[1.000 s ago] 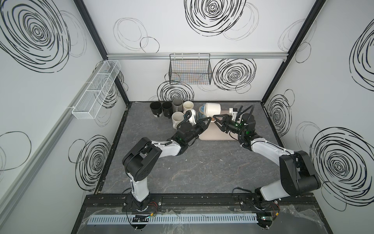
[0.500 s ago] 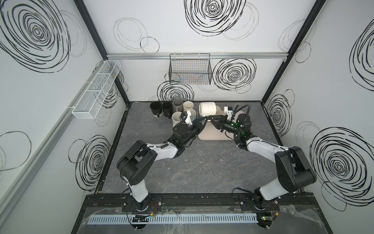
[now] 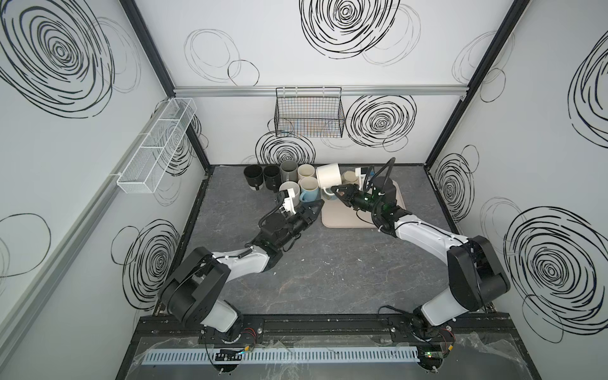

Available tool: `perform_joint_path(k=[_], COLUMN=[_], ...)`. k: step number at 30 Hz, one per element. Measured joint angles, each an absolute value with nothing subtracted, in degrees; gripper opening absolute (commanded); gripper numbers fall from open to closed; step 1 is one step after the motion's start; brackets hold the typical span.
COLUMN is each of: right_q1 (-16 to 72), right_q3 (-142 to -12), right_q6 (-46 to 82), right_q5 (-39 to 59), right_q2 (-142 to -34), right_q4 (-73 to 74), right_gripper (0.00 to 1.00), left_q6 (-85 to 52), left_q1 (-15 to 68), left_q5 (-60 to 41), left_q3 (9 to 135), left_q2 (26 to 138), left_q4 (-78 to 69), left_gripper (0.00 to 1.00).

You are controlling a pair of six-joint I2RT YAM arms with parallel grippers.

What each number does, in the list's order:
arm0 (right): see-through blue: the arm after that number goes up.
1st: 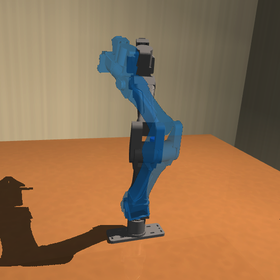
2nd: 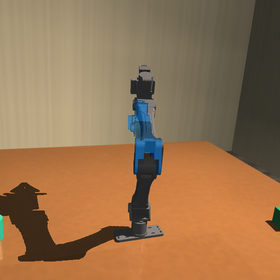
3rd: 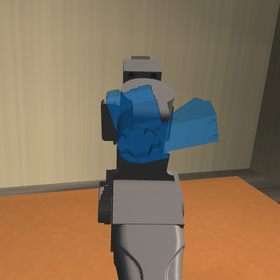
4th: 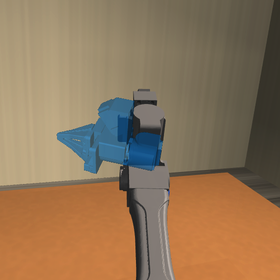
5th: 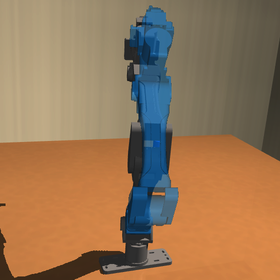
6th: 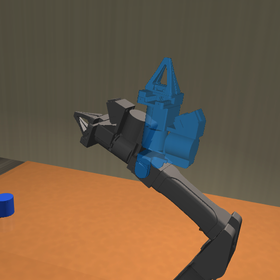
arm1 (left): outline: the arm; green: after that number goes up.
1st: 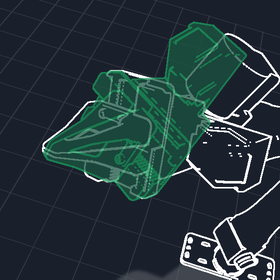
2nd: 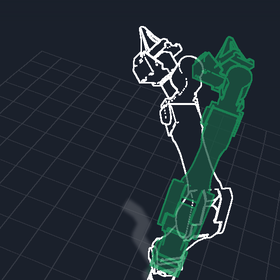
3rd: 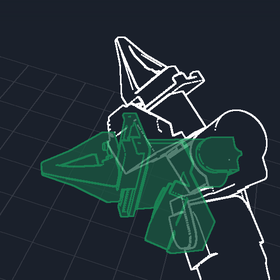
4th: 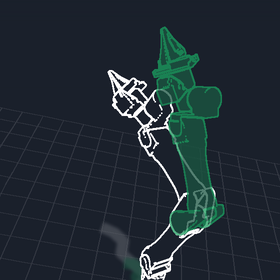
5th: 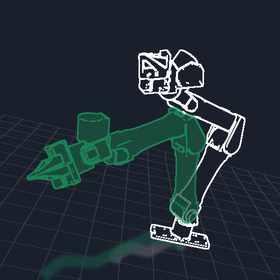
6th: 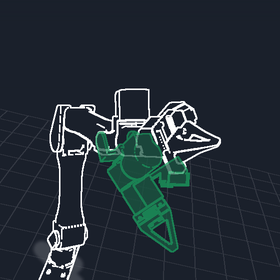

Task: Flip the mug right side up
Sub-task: 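Carry the red-lined mug upright to the mug cluster with the left gripper while right withdraws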

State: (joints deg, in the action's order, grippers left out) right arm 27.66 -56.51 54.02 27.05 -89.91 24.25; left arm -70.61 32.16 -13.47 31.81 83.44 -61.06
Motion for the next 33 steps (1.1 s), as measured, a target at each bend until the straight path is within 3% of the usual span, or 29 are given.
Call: perform_joint_path(k=[8,16,24,33], right_q1=[38.59,49.30,55.09,57.10], right_q3=[-63.48,-68.60,-82.70,-99.85], right_q6=[33.34,16.32,5.08,0.89], right_q5=[11.55,-0.14,-7.97,-12.84], right_q2=[-94.39,-100.97,-114.54,-130.37], right_q4=[6.94,1.13,-3.29,-7.20], right_gripper=[0.00,0.00,0.00,0.00], left_q6=[-64.64,-60.71,-59.11,-59.51], left_q1=[22.26,7.86,-1.13,-6.04], left_q5=[-14.15,-17.12,-20.51,-22.81], left_q3=[21.12,16.93,14.15,10.70], left_q2=[67.79,55.33,51.11,53.60], left_q4=[-44.64,-29.74,-20.69,-20.12], left_gripper=[0.46,0.45,0.44,0.43])
